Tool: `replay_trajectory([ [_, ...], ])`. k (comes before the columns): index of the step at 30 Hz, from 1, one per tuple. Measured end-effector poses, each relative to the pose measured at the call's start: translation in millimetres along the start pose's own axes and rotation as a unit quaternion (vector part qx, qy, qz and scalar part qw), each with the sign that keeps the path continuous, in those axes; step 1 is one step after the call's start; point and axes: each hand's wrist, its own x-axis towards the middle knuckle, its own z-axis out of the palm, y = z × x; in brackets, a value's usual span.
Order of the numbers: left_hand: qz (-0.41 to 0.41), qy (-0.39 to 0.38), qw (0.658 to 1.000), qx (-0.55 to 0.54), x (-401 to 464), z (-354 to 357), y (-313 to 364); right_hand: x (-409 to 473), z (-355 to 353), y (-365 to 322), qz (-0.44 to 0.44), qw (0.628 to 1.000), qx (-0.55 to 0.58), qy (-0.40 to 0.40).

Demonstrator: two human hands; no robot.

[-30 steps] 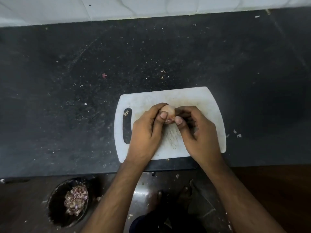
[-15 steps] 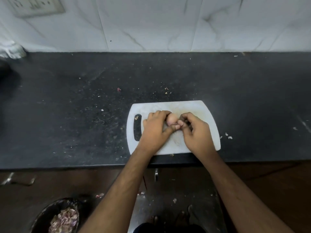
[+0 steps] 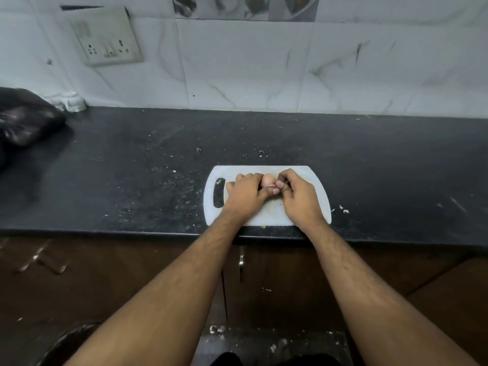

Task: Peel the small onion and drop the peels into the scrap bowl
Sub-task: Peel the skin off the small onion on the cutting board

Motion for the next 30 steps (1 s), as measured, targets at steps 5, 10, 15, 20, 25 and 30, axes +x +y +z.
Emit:
replay_trajectory([
  [5, -0.007, 0.010, 0.999, 0.043, -0.9, 1.8, 3.8, 2.7, 1.2, 2.9, -0.005, 1.000, 0.004, 0.003],
  [10, 0.000, 0.015, 0.998, 0.054, -0.2, 2.4, 4.6, 3.3, -0.1, 4.3, 0.002, 1.000, 0.017, 0.016],
  [15, 0.007, 0.011, 1.000, 0.014, 5.1, 2.3, -0.9, 3.9, 2.5, 1.3, 0.038, 0.999, 0.018, 0.034],
  [20, 0.019, 0.020, 0.999, -0.022, 8.6, 5.4, -5.9, 5.5, 4.0, 0.0, 0.055, 0.997, 0.012, 0.043],
  [25, 0.050, 0.000, 0.993, -0.109, 3.2, 4.3, -9.5, 6.9, 3.1, 3.6, 0.081, 0.994, 0.075, 0.016],
  [30, 0.042, 0.015, 0.983, -0.180, 3.8, 3.3, -13.0, 10.1, 7.3, 4.8, 0.083, 0.994, 0.069, 0.017],
])
